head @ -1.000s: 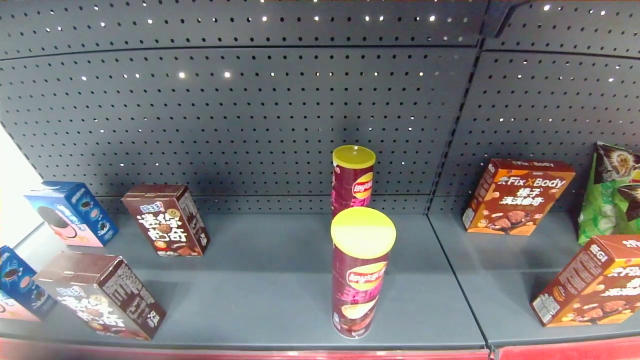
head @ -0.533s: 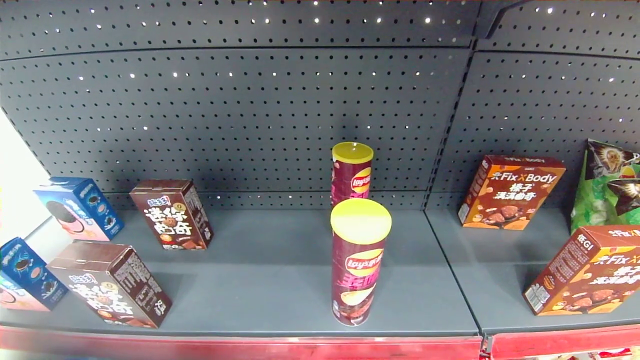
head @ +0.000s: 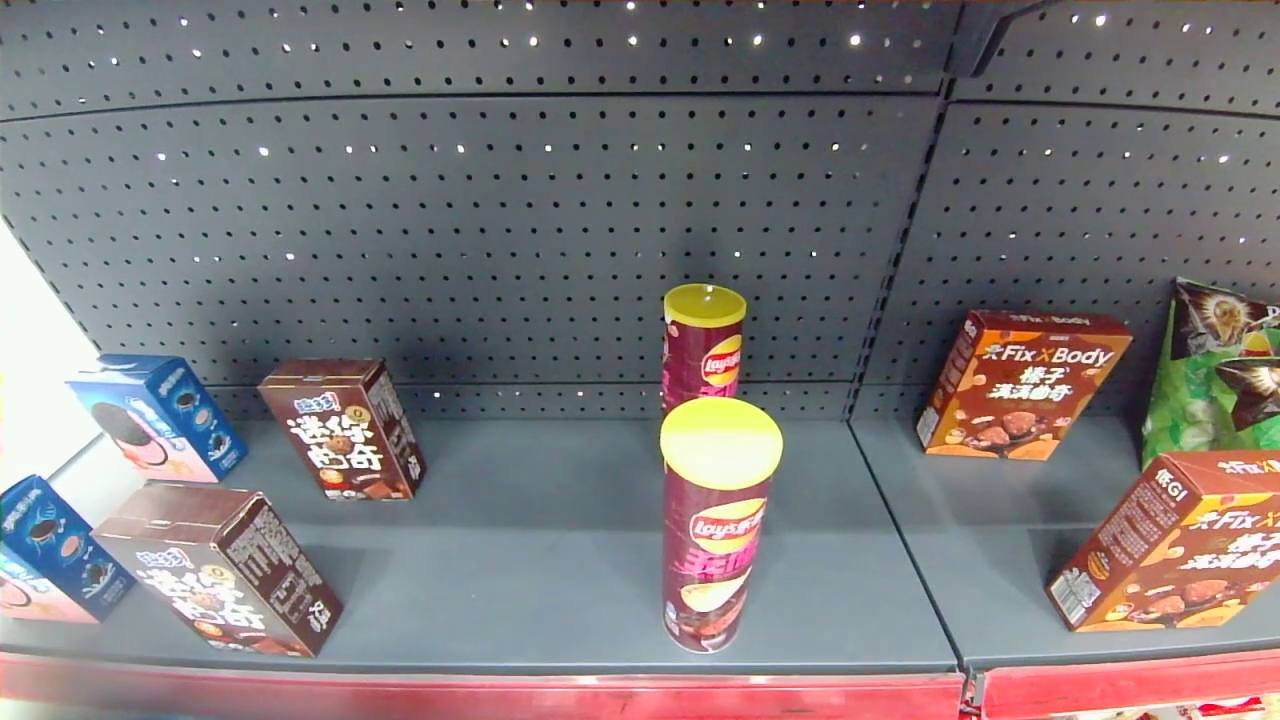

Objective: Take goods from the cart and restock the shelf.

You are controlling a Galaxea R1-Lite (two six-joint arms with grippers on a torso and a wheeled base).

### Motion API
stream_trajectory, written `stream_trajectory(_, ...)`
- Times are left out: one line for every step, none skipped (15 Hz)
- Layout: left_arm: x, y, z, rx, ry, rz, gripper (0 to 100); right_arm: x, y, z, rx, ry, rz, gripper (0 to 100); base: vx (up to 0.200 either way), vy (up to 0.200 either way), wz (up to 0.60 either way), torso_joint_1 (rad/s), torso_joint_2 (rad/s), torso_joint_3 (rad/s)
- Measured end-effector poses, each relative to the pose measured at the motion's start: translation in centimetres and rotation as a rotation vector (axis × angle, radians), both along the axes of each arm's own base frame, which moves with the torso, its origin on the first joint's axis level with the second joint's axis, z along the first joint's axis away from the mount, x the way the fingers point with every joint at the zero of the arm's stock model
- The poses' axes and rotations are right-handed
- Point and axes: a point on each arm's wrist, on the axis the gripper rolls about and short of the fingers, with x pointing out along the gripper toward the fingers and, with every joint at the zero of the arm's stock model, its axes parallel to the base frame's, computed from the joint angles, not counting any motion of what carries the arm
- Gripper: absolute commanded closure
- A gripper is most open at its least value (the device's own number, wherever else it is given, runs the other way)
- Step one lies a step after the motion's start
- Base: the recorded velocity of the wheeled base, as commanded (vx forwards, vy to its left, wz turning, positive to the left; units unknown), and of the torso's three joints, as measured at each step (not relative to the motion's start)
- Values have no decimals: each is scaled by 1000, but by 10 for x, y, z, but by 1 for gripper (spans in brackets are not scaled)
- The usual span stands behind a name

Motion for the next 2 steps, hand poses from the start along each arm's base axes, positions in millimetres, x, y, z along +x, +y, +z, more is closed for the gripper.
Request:
stream_trajectory(0, 0, 0, 0, 0, 0, 0, 0, 0, 0, 0, 0, 0, 0, 0, 0, 0, 0, 0, 0)
stream_trajectory(0, 0, 0, 0, 0, 0, 0, 0, 0, 0, 0, 0, 0, 0, 0, 0, 0, 0, 0, 0)
